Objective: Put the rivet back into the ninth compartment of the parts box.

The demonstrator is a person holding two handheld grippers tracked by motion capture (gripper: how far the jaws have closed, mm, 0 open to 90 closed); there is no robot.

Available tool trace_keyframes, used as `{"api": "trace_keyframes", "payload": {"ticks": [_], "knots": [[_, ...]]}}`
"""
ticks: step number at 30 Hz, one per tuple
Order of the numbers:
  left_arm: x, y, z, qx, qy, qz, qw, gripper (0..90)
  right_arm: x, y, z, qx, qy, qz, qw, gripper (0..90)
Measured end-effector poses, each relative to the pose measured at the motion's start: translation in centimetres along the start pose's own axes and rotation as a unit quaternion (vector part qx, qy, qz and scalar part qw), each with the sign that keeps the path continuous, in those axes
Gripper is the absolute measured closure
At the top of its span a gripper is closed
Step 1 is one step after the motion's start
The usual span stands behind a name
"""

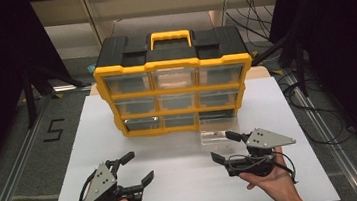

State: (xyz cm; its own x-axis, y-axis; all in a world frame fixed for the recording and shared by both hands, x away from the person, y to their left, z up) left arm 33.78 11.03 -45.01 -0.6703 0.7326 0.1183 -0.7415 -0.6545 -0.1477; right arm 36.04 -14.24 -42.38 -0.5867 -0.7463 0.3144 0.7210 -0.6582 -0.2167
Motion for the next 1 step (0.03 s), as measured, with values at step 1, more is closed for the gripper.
{"api": "trace_keyframes", "payload": {"ticks": [1], "knots": [[0.00,-0.01,-0.01,0.000,0.000,0.000,1.0000,17.3,0.11,0.04,-0.08,0.000,-0.006,-0.002,1.0000,19.5]]}}
Point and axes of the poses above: each handheld gripper's, and its own axes: x roughly backward along the jaws, z roughly out of its top, y roughly to its right, the point moved 9 cm from there along -x, roughly forward along the jaws, and after that the axes turned 8 degrees about -x, right-handed, at the moved point
